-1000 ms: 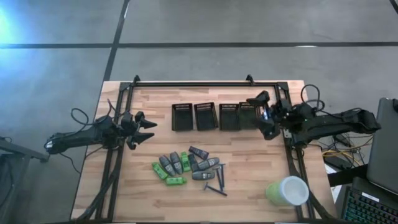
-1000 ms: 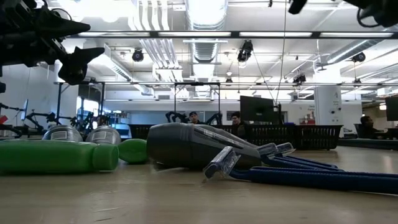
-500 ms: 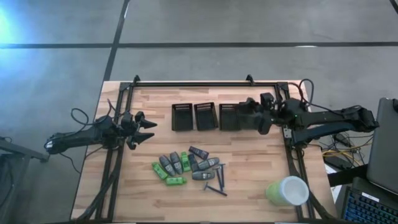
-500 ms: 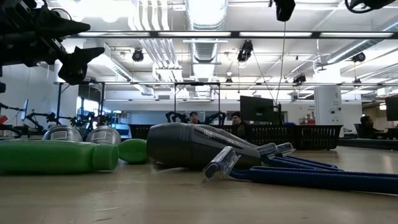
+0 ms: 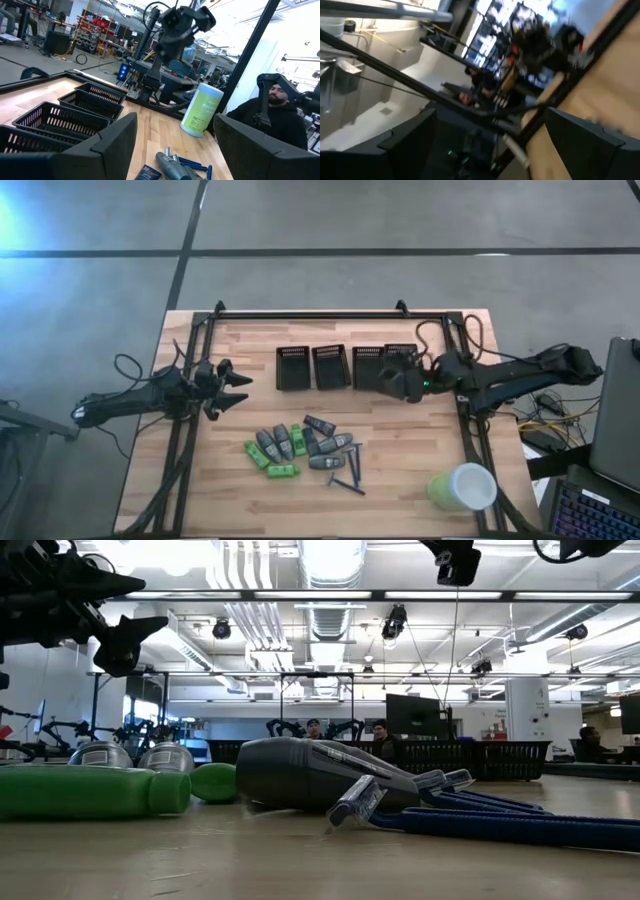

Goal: Pick & Place Travel size toiletries
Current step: Put the razor into the right black basket

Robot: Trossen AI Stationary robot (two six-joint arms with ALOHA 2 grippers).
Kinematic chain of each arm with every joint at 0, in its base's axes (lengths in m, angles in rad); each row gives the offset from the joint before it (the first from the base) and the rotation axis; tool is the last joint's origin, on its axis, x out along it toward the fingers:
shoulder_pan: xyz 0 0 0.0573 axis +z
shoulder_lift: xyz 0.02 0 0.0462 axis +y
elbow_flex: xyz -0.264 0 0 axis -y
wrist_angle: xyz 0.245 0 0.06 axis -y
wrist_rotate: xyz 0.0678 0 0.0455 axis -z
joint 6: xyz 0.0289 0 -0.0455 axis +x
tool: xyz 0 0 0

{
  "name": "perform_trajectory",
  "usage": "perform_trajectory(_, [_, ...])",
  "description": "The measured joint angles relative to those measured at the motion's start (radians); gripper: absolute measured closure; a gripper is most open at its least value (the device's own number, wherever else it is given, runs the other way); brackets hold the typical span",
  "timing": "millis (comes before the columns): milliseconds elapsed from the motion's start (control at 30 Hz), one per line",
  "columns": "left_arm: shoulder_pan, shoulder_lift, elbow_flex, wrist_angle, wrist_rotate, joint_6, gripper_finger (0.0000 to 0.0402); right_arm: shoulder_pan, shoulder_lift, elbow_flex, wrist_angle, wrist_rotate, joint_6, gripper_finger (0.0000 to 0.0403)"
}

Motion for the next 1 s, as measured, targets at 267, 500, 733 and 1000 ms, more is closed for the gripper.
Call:
perform_trajectory(267, [0.0, 0.0, 0.0, 0.0, 0.0, 0.0, 0.0133, 0.073, 0.104, 0.0, -0.208, -0.017, 0.254, 0.0039])
perform_trajectory(500, [0.0, 0.0, 0.0, 0.0, 0.0, 0.0, 0.0133, 0.111, 0.139, 0.002, -0.377, -0.059, 0.382, 0.0039])
perform_trajectory(733, [0.0, 0.0, 0.0, 0.0, 0.0, 0.0, 0.0133, 0.162, 0.2, 0.002, -0.495, -0.088, 0.51, 0.0039])
perform_trajectory(1000, [0.0, 0.0, 0.0, -0.001, 0.0, 0.0, 0.0133, 0.199, 0.327, 0.011, -0.487, -0.154, 0.518, 0.0039])
